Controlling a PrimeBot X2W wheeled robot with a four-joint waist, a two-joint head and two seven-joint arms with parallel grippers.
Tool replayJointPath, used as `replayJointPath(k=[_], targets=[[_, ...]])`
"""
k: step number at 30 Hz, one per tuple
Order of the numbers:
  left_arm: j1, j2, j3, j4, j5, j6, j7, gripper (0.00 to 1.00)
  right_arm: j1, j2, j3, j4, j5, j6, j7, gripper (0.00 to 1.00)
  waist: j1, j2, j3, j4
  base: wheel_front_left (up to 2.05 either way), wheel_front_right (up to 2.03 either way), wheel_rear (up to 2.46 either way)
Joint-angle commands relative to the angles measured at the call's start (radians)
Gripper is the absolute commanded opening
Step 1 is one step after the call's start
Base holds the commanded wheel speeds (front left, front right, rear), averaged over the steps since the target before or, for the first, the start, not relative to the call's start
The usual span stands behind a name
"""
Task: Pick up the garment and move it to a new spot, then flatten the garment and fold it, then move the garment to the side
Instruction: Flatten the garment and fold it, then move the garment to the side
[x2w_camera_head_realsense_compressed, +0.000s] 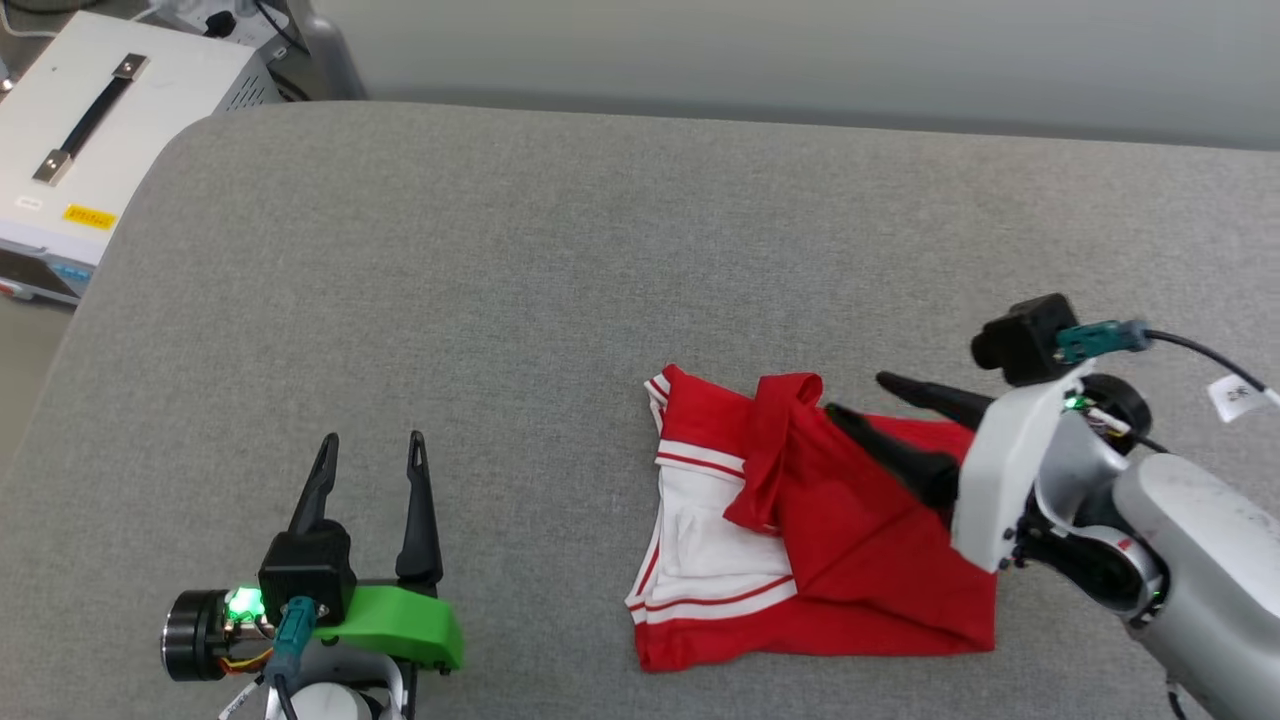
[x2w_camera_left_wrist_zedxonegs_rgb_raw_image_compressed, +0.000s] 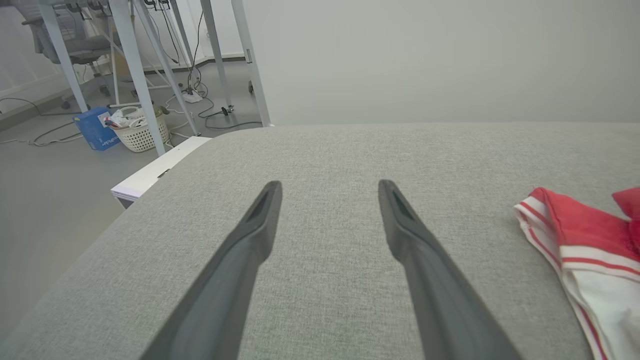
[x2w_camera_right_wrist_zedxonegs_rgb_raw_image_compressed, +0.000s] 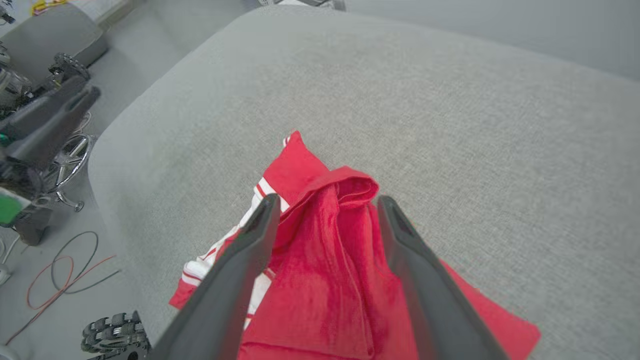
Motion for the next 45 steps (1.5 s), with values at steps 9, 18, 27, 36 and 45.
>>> replayJointPath(k=[9, 18, 27, 36, 45], targets=[[0.059, -0.005, 0.021, -0.025, 0.017, -0.006, -0.006, 1.00, 0.173, -0.025, -0.376, -0.047, -0.274, -0.001, -0.343, 1.00, -0.0001, 0.0000, -0.063, -0.068, 0.00, 0.00, 0.00], [0.080, -0.004, 0.031, -0.044, 0.023, -0.012, -0.006, 1.00, 0.386, 0.168, -0.671, -0.088, -0.581, -0.001, -0.496, 1.00, -0.0001, 0.0000, -0.090, -0.076, 0.00, 0.00, 0.00], [0.110, 0.000, 0.035, -0.068, 0.031, -0.013, -0.006, 1.00, 0.577, 0.359, -0.753, -0.123, -0.692, -0.001, -0.511, 1.00, -0.0001, 0.0000, -0.117, -0.075, 0.00, 0.00, 0.00], [0.124, 0.000, 0.034, -0.066, 0.032, -0.019, -0.006, 1.00, 0.639, 0.420, -0.776, -0.130, -0.741, -0.001, -0.513, 1.00, -0.0001, 0.0000, -0.120, -0.078, 0.00, 0.00, 0.00], [0.108, 0.001, 0.031, -0.060, 0.034, -0.025, -0.006, 1.00, 0.518, 0.333, -0.774, -0.163, -0.752, -0.001, -0.513, 1.00, -0.0001, 0.0000, -0.108, -0.070, 0.00, 0.00, 0.00]])
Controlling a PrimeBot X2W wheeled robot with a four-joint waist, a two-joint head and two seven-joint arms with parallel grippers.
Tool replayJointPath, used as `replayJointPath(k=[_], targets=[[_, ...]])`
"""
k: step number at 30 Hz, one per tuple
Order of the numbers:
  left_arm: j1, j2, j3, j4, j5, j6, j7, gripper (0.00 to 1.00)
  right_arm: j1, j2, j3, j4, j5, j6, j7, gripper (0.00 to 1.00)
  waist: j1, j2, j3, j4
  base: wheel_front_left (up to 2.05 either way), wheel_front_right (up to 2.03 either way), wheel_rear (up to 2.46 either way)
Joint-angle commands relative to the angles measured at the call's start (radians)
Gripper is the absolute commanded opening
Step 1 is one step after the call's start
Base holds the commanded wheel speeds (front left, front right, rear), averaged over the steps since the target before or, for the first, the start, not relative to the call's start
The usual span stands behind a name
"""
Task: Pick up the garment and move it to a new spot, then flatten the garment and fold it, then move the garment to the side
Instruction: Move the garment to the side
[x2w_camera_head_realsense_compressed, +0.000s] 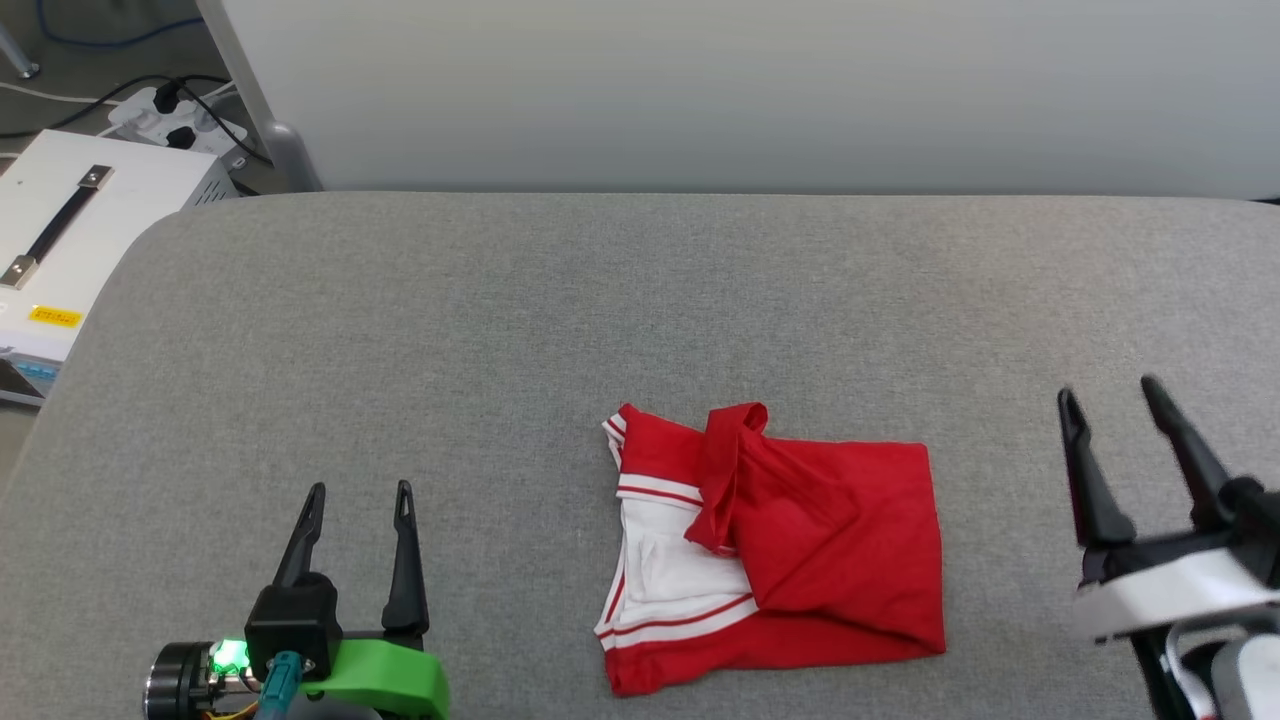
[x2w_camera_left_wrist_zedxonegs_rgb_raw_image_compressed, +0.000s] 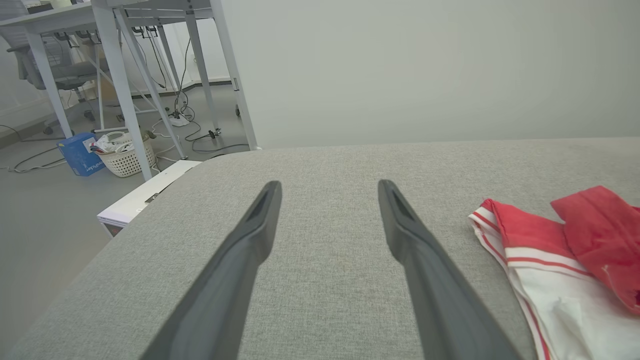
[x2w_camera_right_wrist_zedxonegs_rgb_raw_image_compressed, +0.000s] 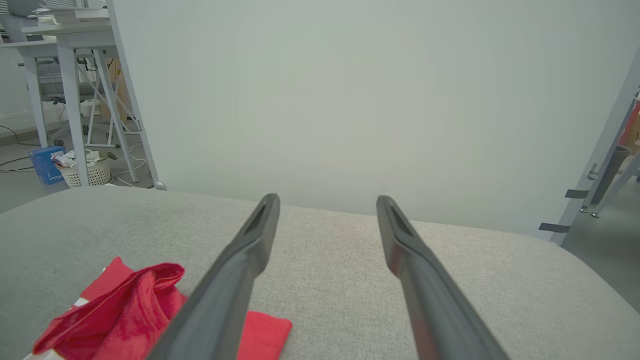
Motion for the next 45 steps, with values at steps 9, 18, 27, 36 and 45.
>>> replayJointPath(k=[9, 18, 27, 36, 45], targets=[[-0.036, 0.007, 0.001, -0.003, 0.011, -0.013, -0.006, 1.00, -0.288, -0.245, 0.169, 0.005, 0.186, -0.001, 0.316, 1.00, 0.0000, 0.0000, 0.059, 0.013, 0.00, 0.00, 0.00], [-0.079, -0.007, -0.013, -0.009, 0.013, -0.011, -0.006, 1.00, -0.337, -0.354, 0.309, 0.074, 0.518, -0.001, 0.818, 1.00, 0.0000, 0.0000, 0.124, 0.040, 0.00, 0.00, 0.00], [-0.136, -0.020, -0.045, -0.010, 0.017, -0.015, -0.006, 1.00, -0.299, -0.327, 0.346, 0.144, 0.700, -0.001, 0.956, 1.00, 0.0000, 0.0000, 0.201, 0.091, 0.00, 0.00, 0.00], [-0.170, -0.025, -0.051, 0.001, 0.016, -0.017, -0.006, 1.00, -0.309, -0.275, 0.461, 0.238, 0.716, -0.001, 0.912, 1.00, 0.0000, 0.0000, 0.237, 0.117, 0.00, 0.00, 0.00], [-0.134, -0.025, -0.048, 0.028, 0.015, -0.016, -0.006, 1.00, -0.385, -0.344, 0.561, 0.198, 0.670, -0.001, 0.726, 0.00, 0.0000, 0.0000, 0.158, 0.093, 0.00, 0.00, 0.00]])
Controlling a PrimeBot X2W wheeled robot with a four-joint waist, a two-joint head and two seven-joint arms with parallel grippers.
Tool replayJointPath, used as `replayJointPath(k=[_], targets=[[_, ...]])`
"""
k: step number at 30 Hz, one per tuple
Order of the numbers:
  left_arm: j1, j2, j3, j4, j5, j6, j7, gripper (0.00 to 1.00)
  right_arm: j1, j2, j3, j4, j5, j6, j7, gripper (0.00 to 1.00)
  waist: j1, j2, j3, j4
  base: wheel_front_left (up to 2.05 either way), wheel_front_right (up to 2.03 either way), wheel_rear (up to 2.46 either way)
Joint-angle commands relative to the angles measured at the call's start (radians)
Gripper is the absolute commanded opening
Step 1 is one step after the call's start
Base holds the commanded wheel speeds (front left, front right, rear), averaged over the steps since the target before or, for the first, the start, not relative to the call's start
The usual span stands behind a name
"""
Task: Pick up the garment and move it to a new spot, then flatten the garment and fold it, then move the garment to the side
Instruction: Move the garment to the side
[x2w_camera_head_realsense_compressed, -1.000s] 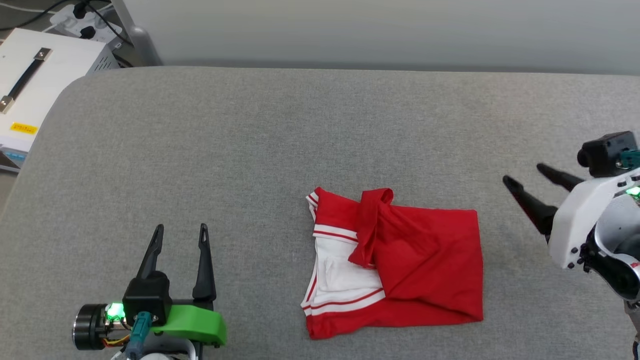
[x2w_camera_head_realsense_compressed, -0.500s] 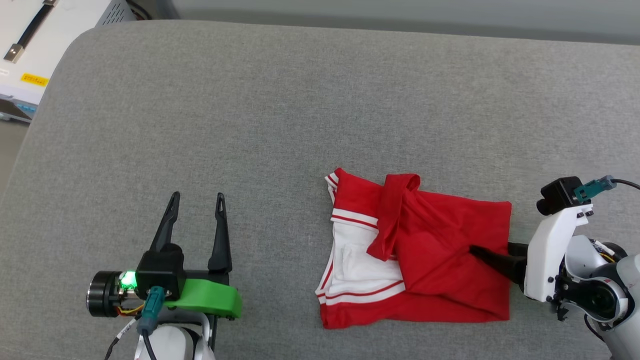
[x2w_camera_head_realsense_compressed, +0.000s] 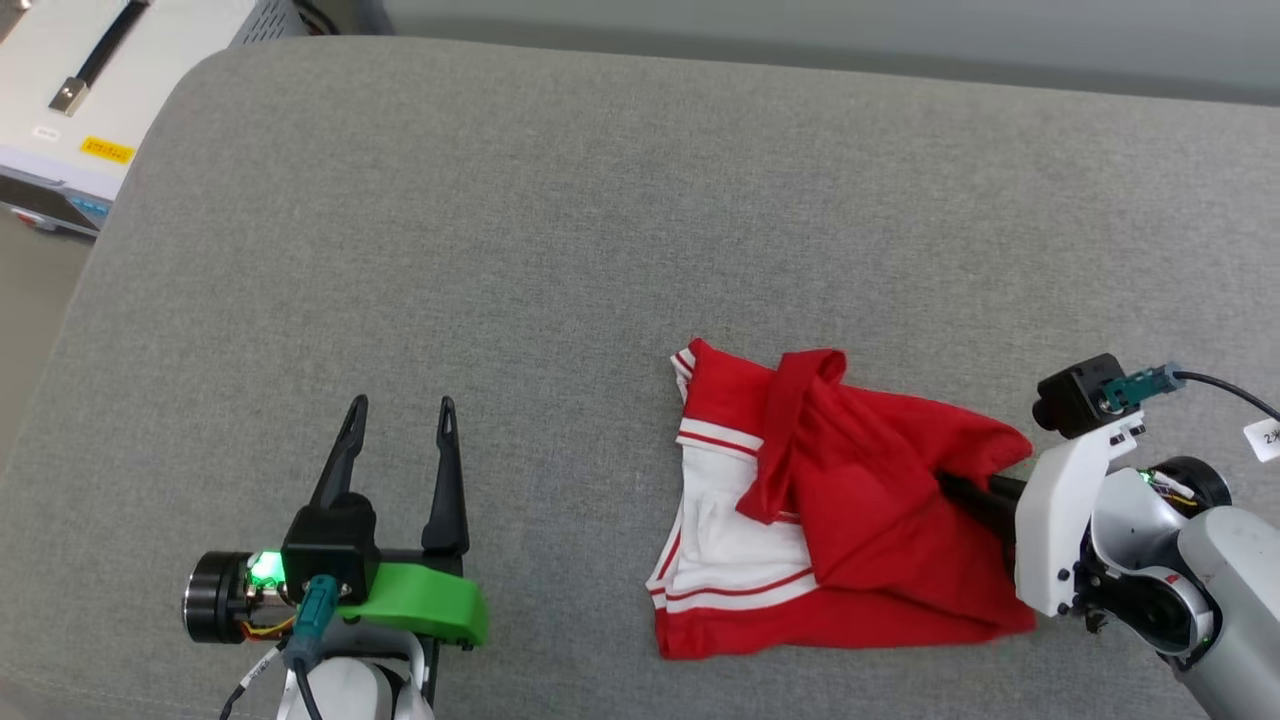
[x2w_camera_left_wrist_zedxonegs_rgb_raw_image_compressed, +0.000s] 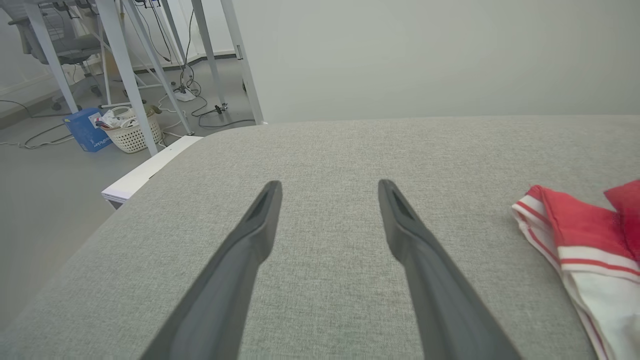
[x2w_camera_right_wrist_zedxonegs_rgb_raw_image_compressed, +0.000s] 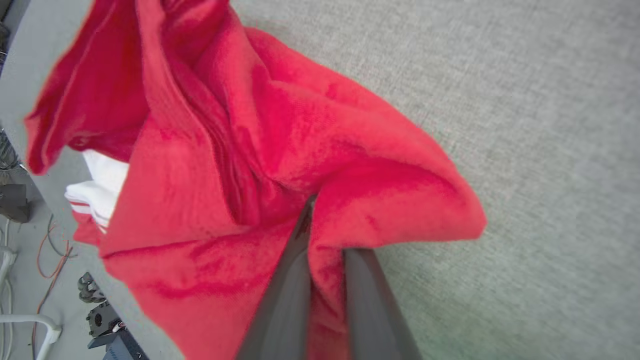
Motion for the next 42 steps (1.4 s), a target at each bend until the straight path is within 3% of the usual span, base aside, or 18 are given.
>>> replayJointPath(k=[1, 5, 12, 20, 28, 32, 37, 42], targets=[[0.014, -0.003, 0.001, 0.003, 0.004, -0.001, -0.006, 1.00, -0.031, -0.014, 0.019, -0.018, -0.011, -0.001, -0.021, 0.00, 0.0000, 0.0000, -0.047, -0.031, 0.00, 0.00, 0.00], [0.044, -0.003, 0.009, 0.001, -0.002, 0.000, -0.006, 1.00, -0.097, -0.085, 0.079, -0.114, -0.038, -0.001, -0.052, 0.00, 0.0000, 0.0000, -0.087, -0.092, 0.00, 0.00, 0.00], [0.054, -0.003, 0.018, -0.021, -0.003, 0.001, -0.006, 1.00, -0.172, -0.198, 0.138, -0.246, -0.052, -0.001, -0.015, 0.00, 0.0000, 0.0000, -0.076, -0.212, 0.00, 0.00, 0.00], [0.012, 0.009, 0.028, -0.068, 0.011, 0.005, -0.006, 1.00, -0.231, -0.268, 0.095, -0.242, -0.036, -0.001, -0.014, 0.00, 0.0000, 0.0000, 0.032, -0.323, 0.00, 0.00, 0.00], [-0.076, 0.041, 0.028, -0.122, 0.032, -0.004, -0.006, 1.00, -0.295, -0.353, 0.041, -0.065, -0.070, -0.001, -0.050, 0.00, 0.0000, 0.0000, 0.196, -0.343, 0.00, 0.00, 0.00], [-0.121, 0.058, 0.026, -0.146, 0.039, -0.010, -0.006, 1.00, -0.362, -0.397, 0.013, 0.082, -0.113, -0.001, -0.089, 0.00, 0.0000, 0.0000, 0.262, -0.330, 0.00, 0.00, 0.00], [-0.154, 0.070, 0.025, -0.178, 0.044, -0.008, -0.006, 1.00, -0.440, -0.424, -0.017, 0.253, -0.144, -0.001, -0.113, 0.00, 0.0000, 0.0000, 0.324, -0.316, 0.00, 0.00, 0.00], [-0.172, 0.075, 0.023, -0.201, 0.046, -0.001, -0.006, 1.00, -0.511, -0.405, -0.079, 0.412, -0.145, -0.001, -0.149, 0.00, 0.0000, 0.0000, 0.357, -0.302, 0.00, 0.00, 0.00]])
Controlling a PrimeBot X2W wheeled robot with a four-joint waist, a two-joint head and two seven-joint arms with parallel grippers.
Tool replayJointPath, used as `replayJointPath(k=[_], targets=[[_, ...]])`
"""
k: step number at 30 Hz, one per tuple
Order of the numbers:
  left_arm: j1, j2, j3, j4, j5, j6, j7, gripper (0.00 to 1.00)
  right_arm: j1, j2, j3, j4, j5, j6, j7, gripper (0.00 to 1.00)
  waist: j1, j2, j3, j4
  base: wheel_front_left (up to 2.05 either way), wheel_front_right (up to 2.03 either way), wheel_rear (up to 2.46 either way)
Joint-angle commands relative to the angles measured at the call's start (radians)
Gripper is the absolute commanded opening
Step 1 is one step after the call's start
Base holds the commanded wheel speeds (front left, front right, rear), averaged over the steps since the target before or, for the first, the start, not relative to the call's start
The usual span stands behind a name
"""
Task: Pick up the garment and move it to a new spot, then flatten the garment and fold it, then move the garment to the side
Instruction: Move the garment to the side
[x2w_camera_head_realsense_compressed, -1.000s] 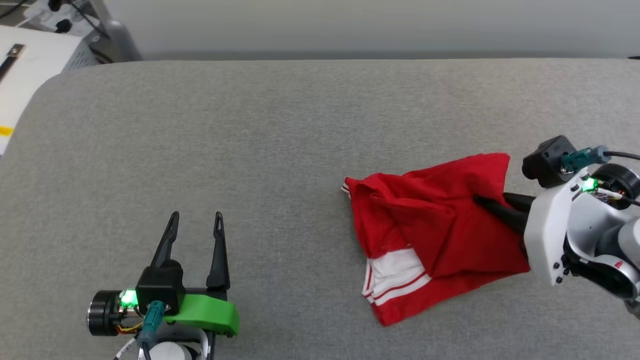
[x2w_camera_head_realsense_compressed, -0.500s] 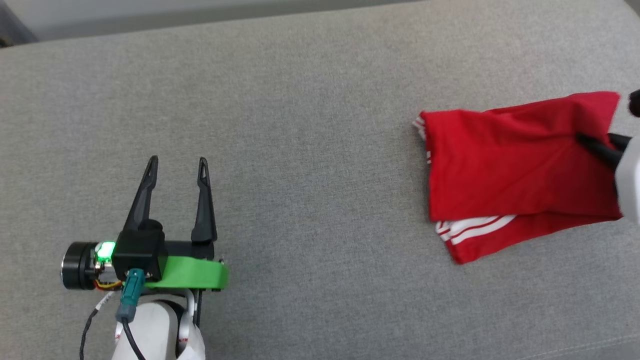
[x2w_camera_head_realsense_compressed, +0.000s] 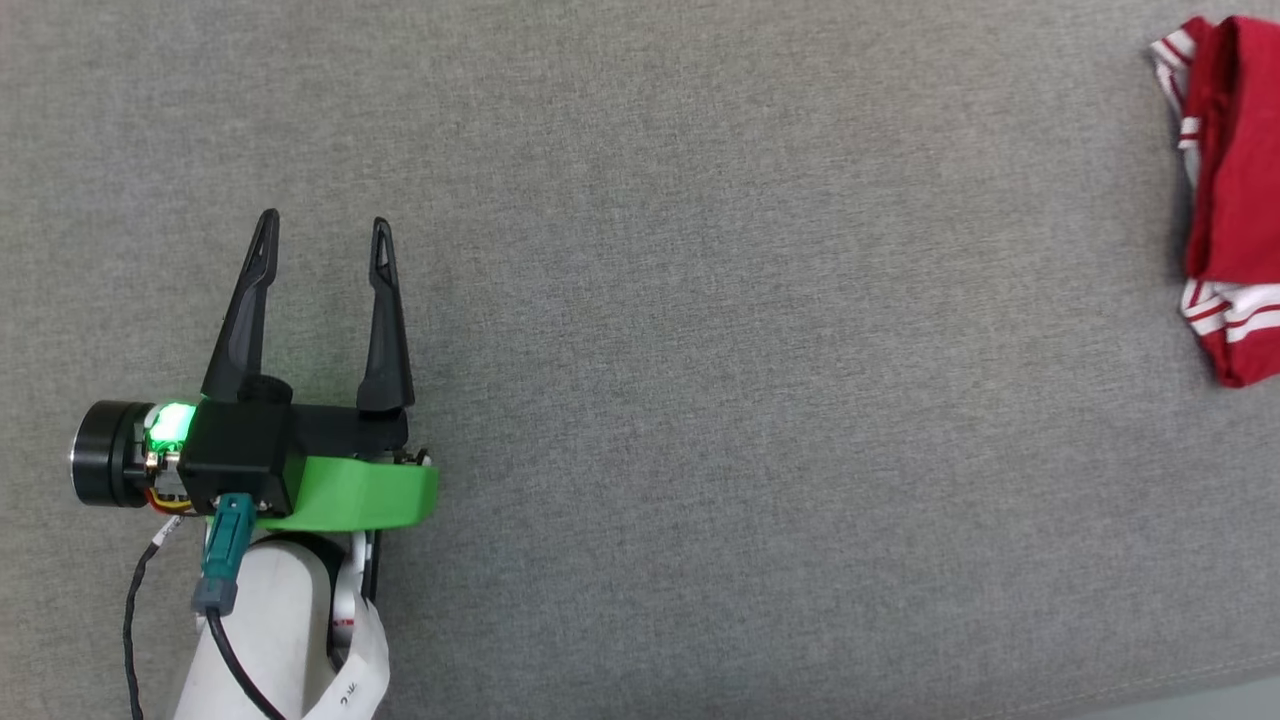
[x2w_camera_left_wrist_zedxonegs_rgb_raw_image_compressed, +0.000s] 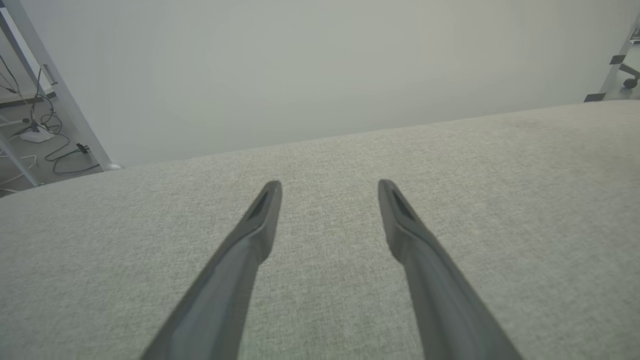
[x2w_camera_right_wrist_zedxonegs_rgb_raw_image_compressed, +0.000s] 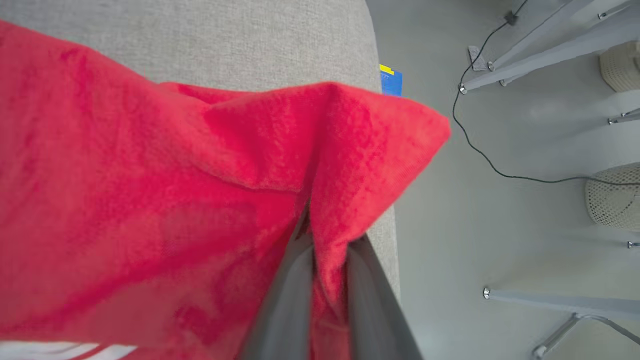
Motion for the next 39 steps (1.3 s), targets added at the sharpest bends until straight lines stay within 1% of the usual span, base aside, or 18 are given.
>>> replayJointPath(k=[1, 4, 5, 6, 9, 13, 16, 18, 22, 24, 28, 30, 31, 35, 37, 39], targets=[[-0.020, 0.010, -0.001, -0.008, 0.011, 0.007, -0.006, 1.00, -0.026, 0.003, -0.007, 0.027, -0.016, -0.001, -0.017, 0.00, -0.0002, -0.0001, 0.044, 0.018, 0.00, 0.00, 0.00], [-0.018, 0.012, -0.001, -0.013, 0.011, 0.013, -0.006, 1.00, -0.050, 0.025, -0.018, 0.091, -0.038, -0.001, -0.049, 0.00, -0.0002, -0.0001, 0.041, 0.023, 0.00, 0.00, 0.00], [-0.014, 0.011, -0.002, -0.013, 0.010, 0.017, -0.006, 1.00, -0.060, 0.045, -0.027, 0.129, -0.054, -0.001, -0.076, 0.23, -0.0002, -0.0001, 0.030, 0.025, 0.00, 0.00, 0.00], [-0.011, 0.010, -0.002, -0.012, 0.009, 0.020, -0.006, 1.00, -0.064, 0.060, -0.034, 0.150, -0.061, -0.001, -0.090, 1.00, -0.0002, -0.0001, 0.019, 0.026, 0.00, 0.00, 0.00], [0.004, 0.005, -0.004, -0.004, 0.004, 0.027, -0.006, 1.00, -0.061, 0.083, -0.032, 0.188, -0.088, -0.001, -0.114, 1.00, -0.0002, -0.0001, -0.023, 0.030, 0.00, 0.00, 0.00], [0.038, -0.007, -0.014, 0.017, -0.005, 0.031, -0.006, 1.00, -0.060, 0.085, -0.054, 0.210, -0.143, -0.001, -0.204, 1.00, -0.0002, -0.0001, -0.103, 0.044, 0.00, 0.00, 0.00], [0.073, -0.016, -0.018, 0.028, -0.015, 0.037, -0.006, 1.00, -0.046, 0.088, -0.073, 0.199, -0.197, -0.001, -0.294, 1.00, -0.0002, -0.0001, -0.164, 0.055, 0.00, 0.00, 0.00], [0.103, -0.023, -0.015, 0.032, -0.023, 0.045, -0.006, 1.00, -0.032, 0.105, -0.100, 0.177, -0.237, -0.001, -0.369, 1.00, -0.0002, -0.0001, -0.210, 0.064, 0.00, 0.00, 0.00], [0.158, -0.030, 0.000, 0.037, -0.040, 0.054, -0.006, 1.00, 0.003, 0.165, -0.181, 0.111, -0.317, -0.001, -0.509, 1.00, -0.0002, -0.0001, -0.277, 0.079, 0.00, 0.00, 0.00], [0.181, -0.031, 0.008, 0.038, -0.045, 0.057, -0.006, 1.00, 0.030, 0.205, -0.231, 0.065, -0.362, -0.001, -0.548, 1.00, -0.0002, -0.0001, -0.303, 0.088, 0.00, 0.00, 0.00], [0.214, -0.034, 0.020, 0.040, -0.052, 0.062, -0.006, 1.00, 0.116, 0.311, -0.348, -0.083, -0.447, -0.001, -0.587, 1.00, -0.0002, -0.0001, -0.349, 0.111, 0.00, 0.00, 0.00], [0.223, -0.036, 0.024, 0.042, -0.056, 0.062, -0.006, 1.00, 0.174, 0.374, -0.405, -0.173, -0.493, -0.001, -0.592, 1.00, -0.0002, -0.0001, -0.369, 0.126, 0.00, 0.00, 0.00], [0.227, -0.037, 0.027, 0.043, -0.059, 0.062, -0.006, 1.00, 0.208, 0.416, -0.437, -0.227, -0.514, -0.001, -0.594, 1.00, -0.0002, -0.0001, -0.379, 0.134, 0.00, 0.00, 0.00], [0.242, -0.037, 0.037, 0.051, -0.063, 0.059, -0.006, 1.00, 0.333, 0.559, -0.490, -0.402, -0.556, -0.001, -0.595, 1.00, -0.0002, -0.0001, -0.406, 0.153, 0.00, 0.00, 0.00], [0.246, -0.038, 0.039, 0.055, -0.063, 0.058, -0.006, 1.00, 0.390, 0.619, -0.495, -0.459, -0.566, -0.001, -0.595, 1.00, -0.0002, -0.0001, -0.417, 0.161, 0.00, 0.00, 0.00], [0.250, -0.040, 0.040, 0.061, -0.064, 0.058, -0.006, 1.00, 0.444, 0.666, -0.487, -0.490, -0.570, -0.001, -0.595, 1.00, -0.0002, -0.0001, -0.425, 0.169, 0.00, 0.00, 0.00]])
